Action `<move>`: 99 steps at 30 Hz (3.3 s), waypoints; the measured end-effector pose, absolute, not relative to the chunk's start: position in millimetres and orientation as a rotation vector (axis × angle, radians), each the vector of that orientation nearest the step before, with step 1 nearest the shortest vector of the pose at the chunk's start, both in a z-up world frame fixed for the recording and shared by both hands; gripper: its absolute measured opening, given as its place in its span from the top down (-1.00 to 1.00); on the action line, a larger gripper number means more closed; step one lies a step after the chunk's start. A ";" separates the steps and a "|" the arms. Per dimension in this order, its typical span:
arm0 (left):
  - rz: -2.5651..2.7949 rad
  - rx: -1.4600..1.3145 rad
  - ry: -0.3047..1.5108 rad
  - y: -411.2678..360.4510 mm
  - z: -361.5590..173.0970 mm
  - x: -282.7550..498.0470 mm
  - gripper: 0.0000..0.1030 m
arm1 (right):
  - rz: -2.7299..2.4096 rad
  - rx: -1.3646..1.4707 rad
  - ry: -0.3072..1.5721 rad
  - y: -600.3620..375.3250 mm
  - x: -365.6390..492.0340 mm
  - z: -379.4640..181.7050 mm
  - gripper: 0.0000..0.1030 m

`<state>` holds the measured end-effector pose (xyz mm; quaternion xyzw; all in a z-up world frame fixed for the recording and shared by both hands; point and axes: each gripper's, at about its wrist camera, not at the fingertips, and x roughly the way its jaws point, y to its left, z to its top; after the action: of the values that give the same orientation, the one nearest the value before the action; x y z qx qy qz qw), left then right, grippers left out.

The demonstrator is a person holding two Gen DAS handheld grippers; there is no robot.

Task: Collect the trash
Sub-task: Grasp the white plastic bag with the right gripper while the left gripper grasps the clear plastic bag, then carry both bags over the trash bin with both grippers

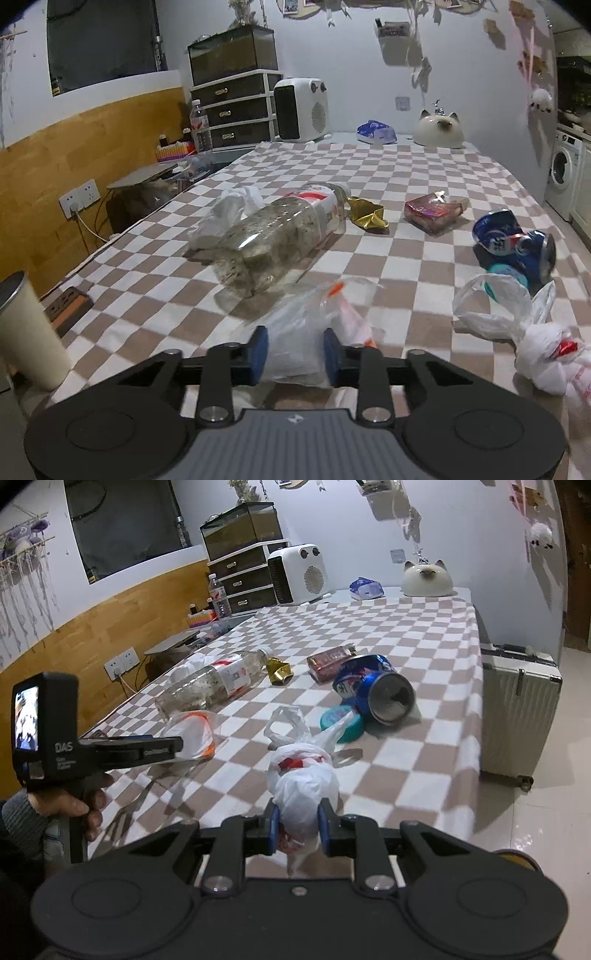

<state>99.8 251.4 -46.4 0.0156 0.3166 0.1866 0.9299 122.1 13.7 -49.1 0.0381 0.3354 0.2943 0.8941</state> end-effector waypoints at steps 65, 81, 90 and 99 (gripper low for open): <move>-0.052 0.016 0.338 35.5 6.2 11.1 0.81 | 0.279 0.117 0.440 -171.1 41.9 -4.6 0.44; -0.201 -0.015 0.487 -68.9 -39.4 69.8 0.81 | 0.084 0.145 0.516 -265.4 57.4 -38.9 0.43; -0.263 -0.044 0.647 -122.2 -108.6 126.2 0.81 | -0.007 0.171 0.626 -306.4 90.3 -90.5 0.43; -0.269 -0.097 0.855 -151.8 -219.9 197.2 0.81 | -0.072 0.215 0.835 -338.2 134.5 -189.5 0.43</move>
<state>197.2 -151.8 -219.9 -0.0469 0.4133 -0.1298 0.9001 134.5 -338.2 -189.5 0.1040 0.4045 -0.0350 0.9079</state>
